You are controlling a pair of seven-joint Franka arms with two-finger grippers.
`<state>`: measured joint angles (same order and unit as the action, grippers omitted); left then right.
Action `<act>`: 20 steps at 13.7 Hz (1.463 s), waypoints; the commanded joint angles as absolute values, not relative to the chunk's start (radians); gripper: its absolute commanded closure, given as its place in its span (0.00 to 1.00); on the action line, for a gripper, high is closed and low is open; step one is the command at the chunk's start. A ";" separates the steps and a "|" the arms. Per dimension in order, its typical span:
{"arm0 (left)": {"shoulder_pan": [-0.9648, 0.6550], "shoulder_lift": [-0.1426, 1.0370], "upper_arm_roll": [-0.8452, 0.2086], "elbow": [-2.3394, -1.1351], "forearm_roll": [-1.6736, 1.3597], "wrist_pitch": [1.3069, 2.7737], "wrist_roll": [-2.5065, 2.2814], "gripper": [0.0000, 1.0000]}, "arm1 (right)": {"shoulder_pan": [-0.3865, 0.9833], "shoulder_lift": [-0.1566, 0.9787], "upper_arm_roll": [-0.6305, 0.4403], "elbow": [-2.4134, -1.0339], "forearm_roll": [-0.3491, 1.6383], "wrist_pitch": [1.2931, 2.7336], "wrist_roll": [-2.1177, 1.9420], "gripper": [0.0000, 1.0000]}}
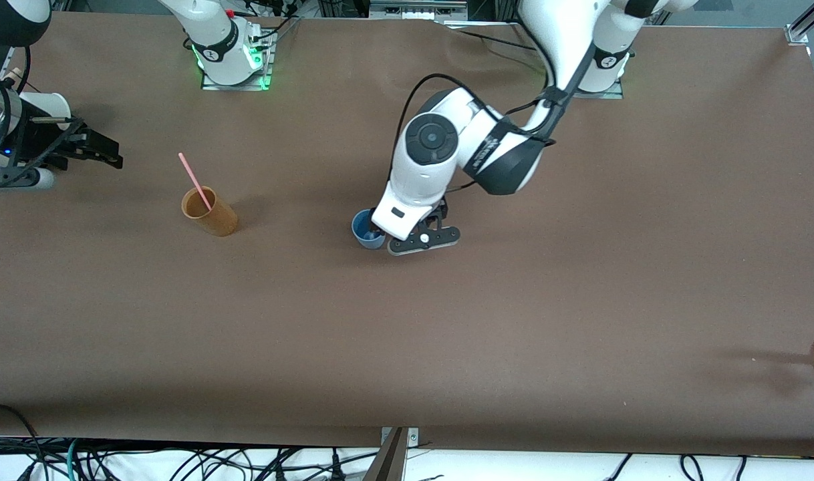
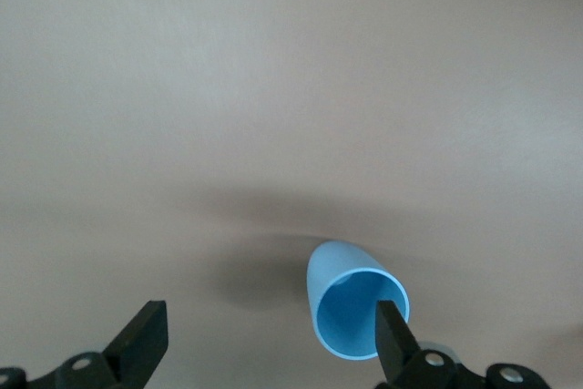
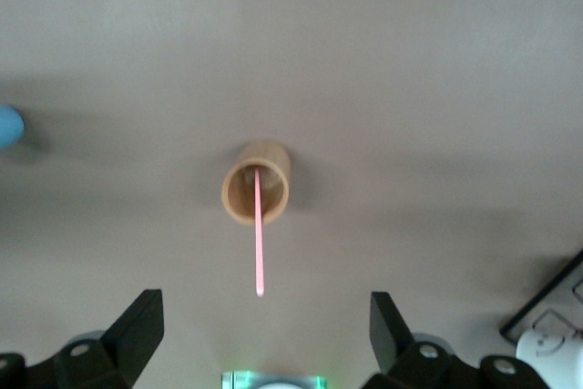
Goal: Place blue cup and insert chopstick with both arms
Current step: 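Release the blue cup with the left gripper while the right gripper reaches the chopstick, then grasp the pink chopstick with the right gripper while the left gripper withdraws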
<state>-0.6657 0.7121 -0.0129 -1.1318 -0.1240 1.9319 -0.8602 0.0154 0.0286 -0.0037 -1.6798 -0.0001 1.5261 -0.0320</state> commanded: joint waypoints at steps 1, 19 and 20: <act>-0.597 0.602 -0.014 -1.227 -0.140 1.907 -0.726 0.00 | 0.017 0.070 0.002 -1.719 0.006 1.499 -0.035 0.00; -0.017 0.170 -0.020 -1.463 -0.089 1.540 -0.073 0.00 | 0.021 0.091 0.060 -2.217 -0.006 1.930 -0.038 0.67; 0.010 0.164 -0.018 -1.468 -0.089 1.540 -0.043 0.00 | 0.021 0.091 0.060 -2.215 -0.008 1.930 -0.040 0.81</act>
